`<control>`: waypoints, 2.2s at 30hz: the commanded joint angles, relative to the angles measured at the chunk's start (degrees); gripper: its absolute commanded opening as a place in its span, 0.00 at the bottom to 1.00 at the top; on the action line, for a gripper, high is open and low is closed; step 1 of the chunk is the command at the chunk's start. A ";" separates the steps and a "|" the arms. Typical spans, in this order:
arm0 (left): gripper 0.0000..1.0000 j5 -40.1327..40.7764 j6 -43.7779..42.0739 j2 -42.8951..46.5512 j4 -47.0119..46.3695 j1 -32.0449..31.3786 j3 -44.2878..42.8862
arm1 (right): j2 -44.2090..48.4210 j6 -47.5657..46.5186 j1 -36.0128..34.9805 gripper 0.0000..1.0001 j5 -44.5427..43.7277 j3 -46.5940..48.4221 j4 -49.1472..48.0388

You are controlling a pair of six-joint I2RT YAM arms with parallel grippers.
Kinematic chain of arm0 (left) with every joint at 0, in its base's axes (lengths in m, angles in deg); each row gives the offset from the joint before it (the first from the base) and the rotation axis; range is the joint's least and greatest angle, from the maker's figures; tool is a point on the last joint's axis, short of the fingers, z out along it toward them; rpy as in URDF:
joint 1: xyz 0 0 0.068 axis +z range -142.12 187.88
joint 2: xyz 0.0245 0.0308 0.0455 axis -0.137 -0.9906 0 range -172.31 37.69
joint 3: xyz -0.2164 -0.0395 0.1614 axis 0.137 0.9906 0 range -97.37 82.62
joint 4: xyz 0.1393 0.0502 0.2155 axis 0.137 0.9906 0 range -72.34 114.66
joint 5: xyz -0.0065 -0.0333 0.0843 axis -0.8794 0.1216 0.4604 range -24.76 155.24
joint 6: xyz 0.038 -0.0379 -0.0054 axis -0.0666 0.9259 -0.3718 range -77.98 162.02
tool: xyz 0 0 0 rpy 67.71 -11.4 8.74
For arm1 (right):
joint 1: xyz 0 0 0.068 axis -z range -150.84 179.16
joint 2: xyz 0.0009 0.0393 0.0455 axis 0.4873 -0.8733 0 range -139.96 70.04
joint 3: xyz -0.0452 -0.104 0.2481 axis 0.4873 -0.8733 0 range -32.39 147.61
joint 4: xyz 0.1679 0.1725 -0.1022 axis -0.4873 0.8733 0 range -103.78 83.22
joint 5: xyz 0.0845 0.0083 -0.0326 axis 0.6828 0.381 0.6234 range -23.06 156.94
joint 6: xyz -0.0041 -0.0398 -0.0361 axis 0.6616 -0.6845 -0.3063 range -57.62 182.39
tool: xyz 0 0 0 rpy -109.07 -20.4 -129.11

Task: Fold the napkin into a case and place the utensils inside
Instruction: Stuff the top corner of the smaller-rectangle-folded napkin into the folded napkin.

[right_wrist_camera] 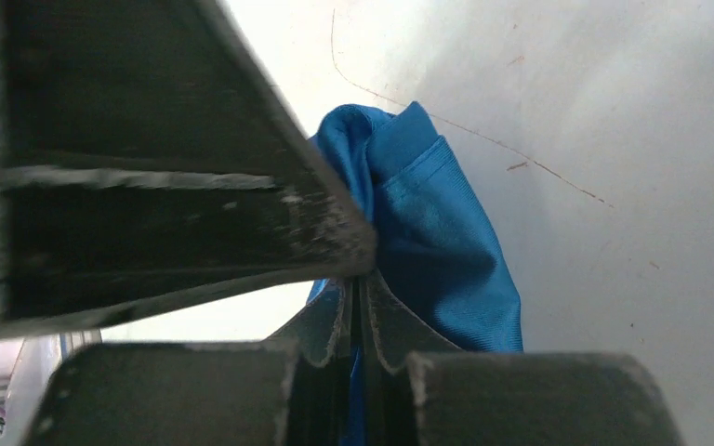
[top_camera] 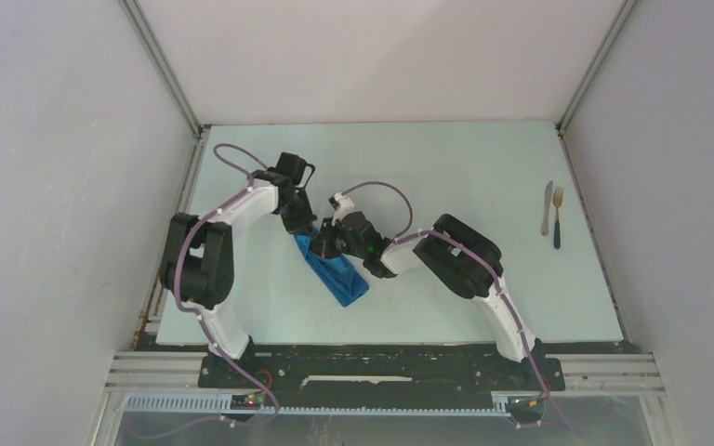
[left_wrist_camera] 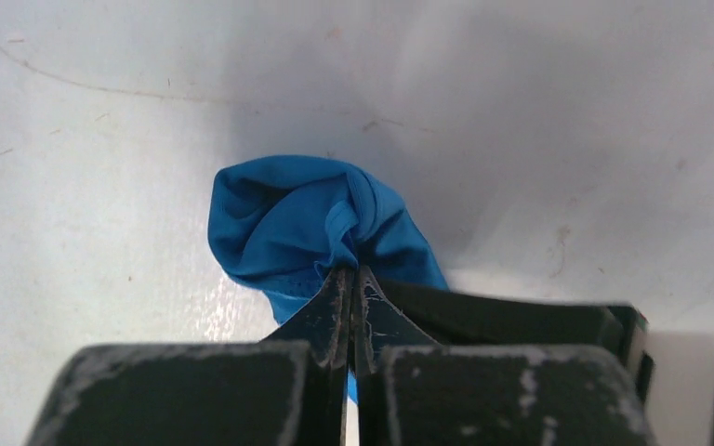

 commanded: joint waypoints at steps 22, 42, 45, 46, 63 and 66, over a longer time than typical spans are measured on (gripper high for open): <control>0.48 1.11 -1.66 13.76 -3.07 3.54 5.11 | 0.10 1.39 0.53 0.11 -0.33 -3.31 -5.44; 0.07 -5.65 3.36 9.88 -13.48 9.50 14.72 | -1.00 -3.24 -1.88 0.06 -1.39 0.24 -3.70; 0.09 -4.97 3.22 9.64 -13.33 9.48 14.32 | 0.00 -6.71 -2.84 0.05 -3.93 0.78 -1.91; 0.08 -5.02 3.20 9.35 -13.31 9.48 14.10 | 0.21 -7.66 -2.96 0.04 -4.46 0.91 -1.65; 0.08 -5.43 4.26 5.20 -14.69 9.54 12.55 | -1.84 -8.94 -5.41 0.04 -13.10 4.65 3.90; 0.08 -5.61 4.81 4.36 -15.68 9.59 13.00 | -1.46 -9.36 -5.94 0.10 -14.37 4.65 5.27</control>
